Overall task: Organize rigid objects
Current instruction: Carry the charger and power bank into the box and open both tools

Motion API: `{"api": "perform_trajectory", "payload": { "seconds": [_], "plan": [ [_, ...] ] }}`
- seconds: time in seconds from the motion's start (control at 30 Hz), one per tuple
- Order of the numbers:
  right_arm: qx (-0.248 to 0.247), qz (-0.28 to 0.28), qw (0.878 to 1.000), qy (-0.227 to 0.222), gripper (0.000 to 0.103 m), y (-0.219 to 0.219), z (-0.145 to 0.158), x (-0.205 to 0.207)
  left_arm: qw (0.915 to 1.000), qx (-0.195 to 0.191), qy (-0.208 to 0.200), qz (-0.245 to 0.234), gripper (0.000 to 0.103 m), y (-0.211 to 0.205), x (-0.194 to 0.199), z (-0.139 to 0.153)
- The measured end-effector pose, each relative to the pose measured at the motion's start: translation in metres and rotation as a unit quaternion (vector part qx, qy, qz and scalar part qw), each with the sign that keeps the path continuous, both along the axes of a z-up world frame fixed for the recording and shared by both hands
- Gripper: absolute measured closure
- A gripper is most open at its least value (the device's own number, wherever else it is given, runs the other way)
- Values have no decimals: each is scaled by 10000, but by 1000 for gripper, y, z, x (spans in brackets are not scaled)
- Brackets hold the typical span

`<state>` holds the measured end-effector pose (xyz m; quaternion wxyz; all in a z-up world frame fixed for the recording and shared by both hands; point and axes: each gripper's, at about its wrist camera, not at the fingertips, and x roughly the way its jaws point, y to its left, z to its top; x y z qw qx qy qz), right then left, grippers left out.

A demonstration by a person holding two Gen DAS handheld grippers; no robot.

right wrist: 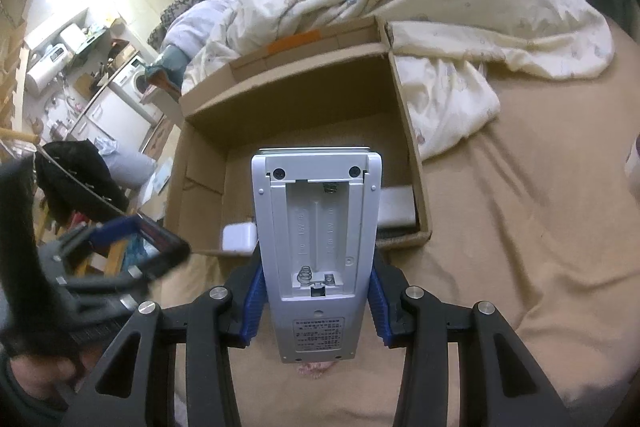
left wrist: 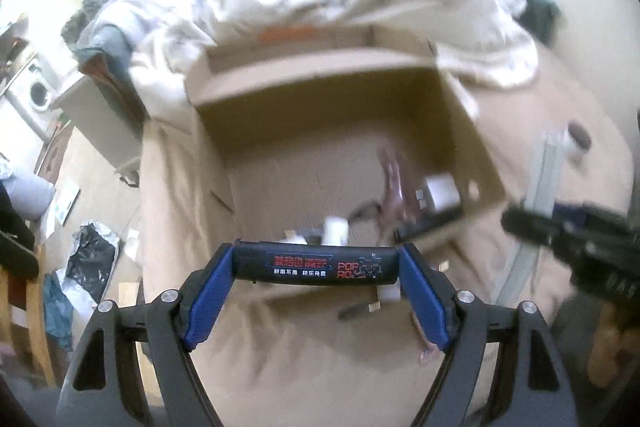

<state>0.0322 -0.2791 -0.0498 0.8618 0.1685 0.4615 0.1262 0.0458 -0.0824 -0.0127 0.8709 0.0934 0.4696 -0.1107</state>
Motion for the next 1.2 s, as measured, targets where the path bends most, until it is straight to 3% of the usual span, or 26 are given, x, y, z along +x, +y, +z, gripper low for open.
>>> {"api": "perform_trajectory", "payload": {
  "seconds": [0.2, 0.5, 0.87, 1.2],
  "plan": [
    [-64, -44, 9999, -135, 57, -1, 12, 32, 9998, -64, 203, -25, 24, 3, 47, 3],
    [-180, -151, 9997, -99, 57, 7, -9, 79, 9986, 208, 477, -121, 24, -17, 69, -41],
    [-517, 39, 9986, 100, 57, 22, -30, 82, 9967, 346, 729, -84, 24, -27, 79, -81],
    [-708, 11, 9967, 404, 57, 24, -43, 85, 9954, 495, 825, 9, 24, -28, 81, -96]
  ]
}}
